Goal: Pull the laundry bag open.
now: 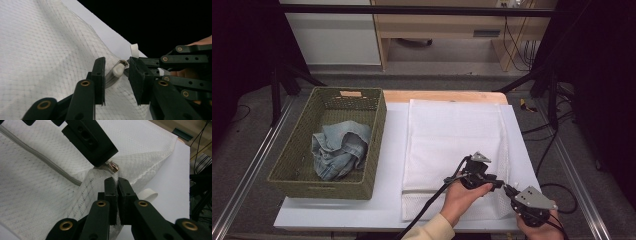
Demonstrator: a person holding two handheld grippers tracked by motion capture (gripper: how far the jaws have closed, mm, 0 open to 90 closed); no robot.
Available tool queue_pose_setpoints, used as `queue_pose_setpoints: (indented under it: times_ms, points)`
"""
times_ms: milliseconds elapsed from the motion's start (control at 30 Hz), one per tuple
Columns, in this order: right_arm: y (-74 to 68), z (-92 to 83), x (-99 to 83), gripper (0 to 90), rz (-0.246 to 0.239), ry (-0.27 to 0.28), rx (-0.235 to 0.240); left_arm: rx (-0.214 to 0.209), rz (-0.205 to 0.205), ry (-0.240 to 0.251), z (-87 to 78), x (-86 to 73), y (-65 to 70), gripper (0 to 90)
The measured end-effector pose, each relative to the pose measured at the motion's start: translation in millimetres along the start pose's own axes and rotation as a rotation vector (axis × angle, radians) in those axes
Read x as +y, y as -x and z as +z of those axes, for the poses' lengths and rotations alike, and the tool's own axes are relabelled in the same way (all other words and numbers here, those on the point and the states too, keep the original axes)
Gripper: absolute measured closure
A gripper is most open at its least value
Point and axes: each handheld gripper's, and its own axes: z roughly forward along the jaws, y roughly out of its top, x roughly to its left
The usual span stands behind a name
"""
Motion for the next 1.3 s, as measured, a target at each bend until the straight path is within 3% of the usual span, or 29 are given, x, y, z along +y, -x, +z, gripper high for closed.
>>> queue_pose_setpoints:
  times_ms: [200, 500, 733, 1300]
  points:
    - [0.2, 0.5, -0.1, 87.1, -0.003, -0.002, 0.001, 0.005, 0.005, -0.001, 1.2, -0.1, 1.9, 73.4]
    - [-0.1, 1.2, -0.5, 87.0, 0.003, -0.019, 0.002, -0.011, -0.032, 0.008, 1.5, 0.6, 2.6, 83.1]
    - [0.4, 1.6, -1.2, 86.9, 0.000, -0.029, -0.002, 0.001, -0.039, 0.002, 4.4, -2.2, 5.8, 84.3]
    - [1.2, 1.3, -1.2, 86.9, 0.017, -0.037, -0.006, 0.046, 0.006, 0.010, 6.4, -5.1, 14.8, 86.5]
